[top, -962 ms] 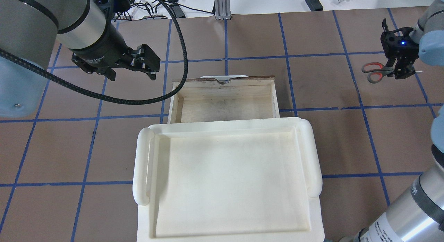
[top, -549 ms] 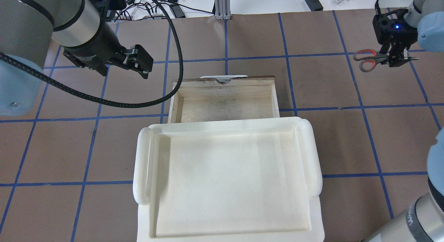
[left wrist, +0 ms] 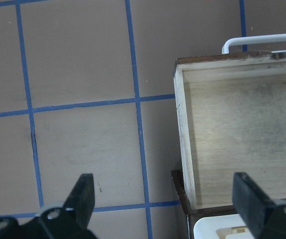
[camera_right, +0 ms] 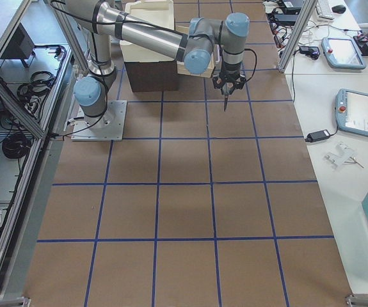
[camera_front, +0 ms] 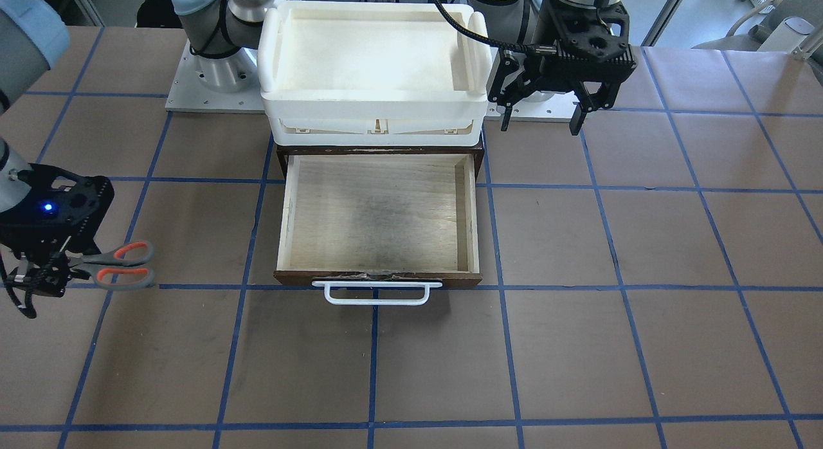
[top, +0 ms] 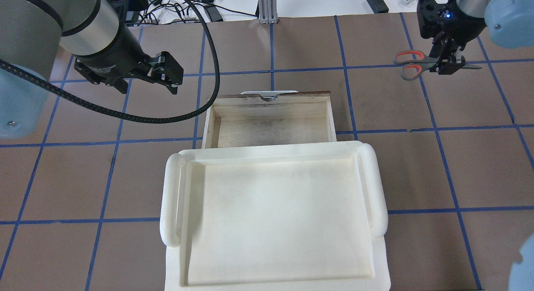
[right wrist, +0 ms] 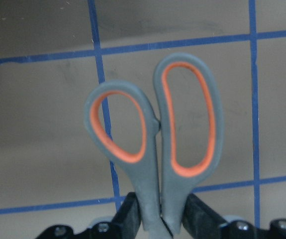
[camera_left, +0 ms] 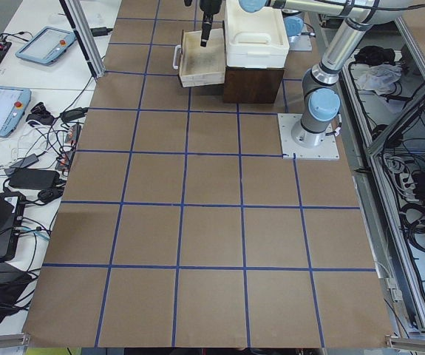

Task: Put scissors in drawer and close it
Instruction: 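Lift the scissors and carry them with the right gripper over the drawer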

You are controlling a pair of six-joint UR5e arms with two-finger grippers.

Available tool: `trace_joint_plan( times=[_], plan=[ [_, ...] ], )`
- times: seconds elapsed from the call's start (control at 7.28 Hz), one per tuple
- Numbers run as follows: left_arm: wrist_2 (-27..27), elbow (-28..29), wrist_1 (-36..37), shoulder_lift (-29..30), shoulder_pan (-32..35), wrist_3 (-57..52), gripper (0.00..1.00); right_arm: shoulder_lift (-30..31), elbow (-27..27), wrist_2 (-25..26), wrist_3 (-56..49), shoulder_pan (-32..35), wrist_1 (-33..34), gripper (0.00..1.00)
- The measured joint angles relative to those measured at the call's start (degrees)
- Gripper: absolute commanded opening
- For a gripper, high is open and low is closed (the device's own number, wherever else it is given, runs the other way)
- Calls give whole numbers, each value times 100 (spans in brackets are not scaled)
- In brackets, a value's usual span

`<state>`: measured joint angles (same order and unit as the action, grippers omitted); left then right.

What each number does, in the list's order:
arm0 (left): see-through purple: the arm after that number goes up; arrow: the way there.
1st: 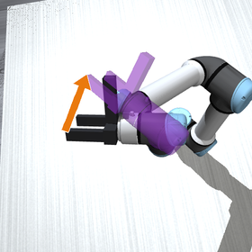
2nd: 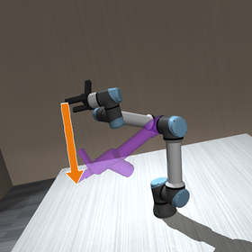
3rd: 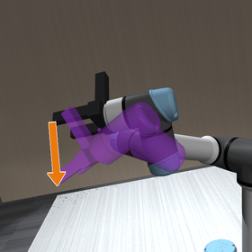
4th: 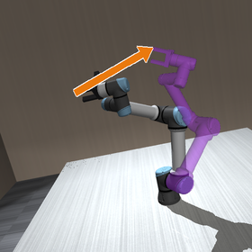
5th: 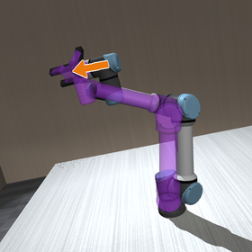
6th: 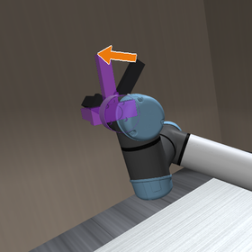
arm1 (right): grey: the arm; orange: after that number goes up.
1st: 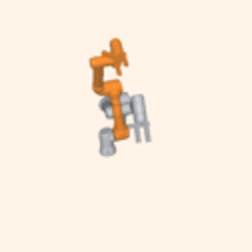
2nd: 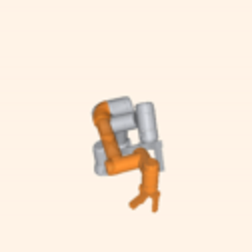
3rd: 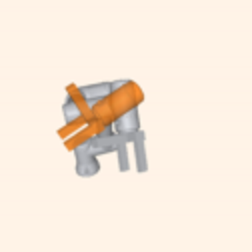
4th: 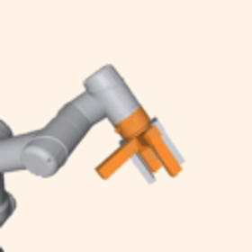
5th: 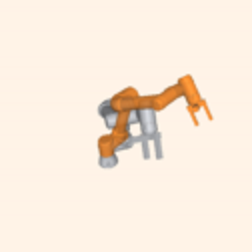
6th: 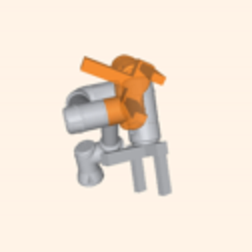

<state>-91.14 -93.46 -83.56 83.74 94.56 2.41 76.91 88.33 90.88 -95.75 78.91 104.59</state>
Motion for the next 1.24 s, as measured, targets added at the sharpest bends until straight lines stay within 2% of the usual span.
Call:
trace_joint_plan(
  times=[0.69,1.24],
  plan=[
    [15,-19,-320,-112,6,78,100,222,0,-121,2113,2068,-330,0],
    [73,-121,-288,-151,5,44,100,-50,-2,-439,2664,2851,-313,0]
  ],
)
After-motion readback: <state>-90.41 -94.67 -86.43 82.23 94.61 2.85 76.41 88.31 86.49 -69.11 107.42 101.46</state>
